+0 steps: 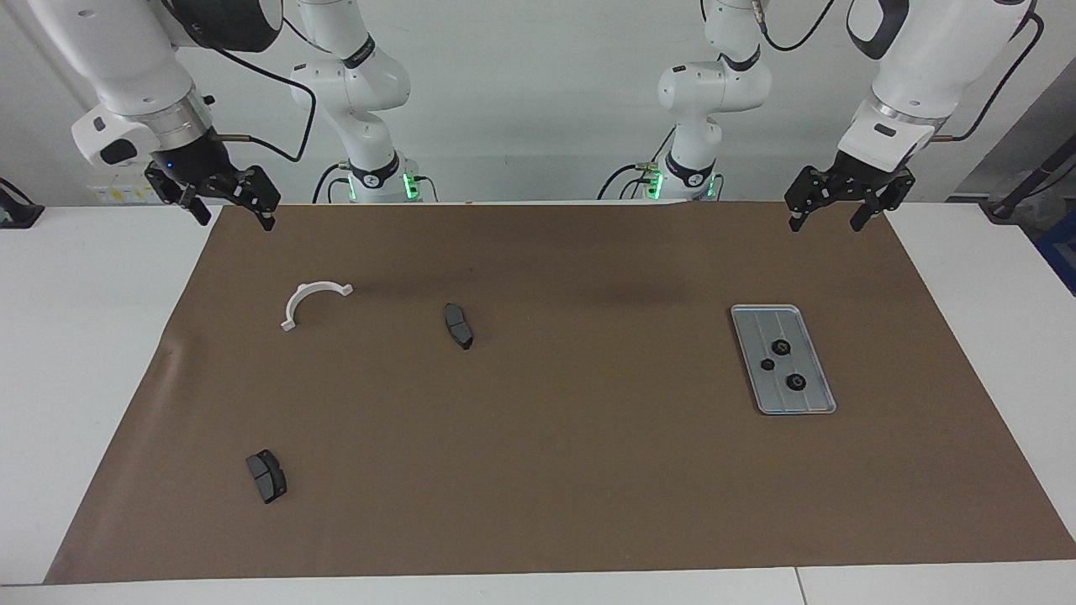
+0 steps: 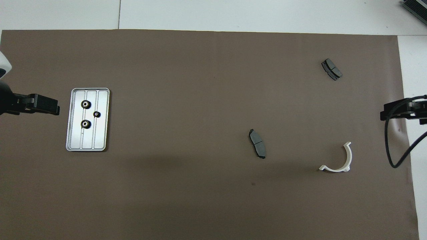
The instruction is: Place bearing gear from tray to pile
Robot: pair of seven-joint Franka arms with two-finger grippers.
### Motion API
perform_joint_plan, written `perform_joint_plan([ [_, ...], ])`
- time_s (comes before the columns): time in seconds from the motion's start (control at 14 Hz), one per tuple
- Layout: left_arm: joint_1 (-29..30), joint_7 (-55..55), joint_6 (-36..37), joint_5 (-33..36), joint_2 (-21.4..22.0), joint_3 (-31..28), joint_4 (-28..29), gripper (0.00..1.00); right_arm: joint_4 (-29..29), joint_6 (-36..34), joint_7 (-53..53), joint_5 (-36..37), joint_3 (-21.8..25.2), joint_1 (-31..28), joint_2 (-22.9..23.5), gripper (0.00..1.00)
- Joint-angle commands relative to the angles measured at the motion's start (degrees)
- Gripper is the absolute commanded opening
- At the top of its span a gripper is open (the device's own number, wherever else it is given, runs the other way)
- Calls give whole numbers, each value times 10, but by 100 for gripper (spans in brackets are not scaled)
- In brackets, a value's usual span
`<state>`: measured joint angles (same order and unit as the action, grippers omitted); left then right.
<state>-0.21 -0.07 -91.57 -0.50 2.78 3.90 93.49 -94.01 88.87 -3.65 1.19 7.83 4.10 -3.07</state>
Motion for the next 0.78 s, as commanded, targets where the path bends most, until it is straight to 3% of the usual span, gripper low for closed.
perform_joint_plan([
  [0.0, 3, -2, -5, 10, 19, -3, 24, 100, 1, -5, -1, -14, -5, -8, -1, 100],
  [0.28, 3, 0, -18, 10, 23, -3, 34, 100, 1, -5, -1, -14, -6, -8, -1, 100],
  [0.43, 20, -2, -64, 4, 28, -6, 64, 100, 1, -5, -1, -14, -5, -8, -1, 100],
  [0.57, 25, -1, -90, 4, 16, -6, 86, 100, 1, -5, -1, -14, -6, -8, -1, 100],
  [0.71, 23, -2, -147, 4, -28, -6, 97, 100, 1, -5, -1, -14, -6, -8, -1, 100],
])
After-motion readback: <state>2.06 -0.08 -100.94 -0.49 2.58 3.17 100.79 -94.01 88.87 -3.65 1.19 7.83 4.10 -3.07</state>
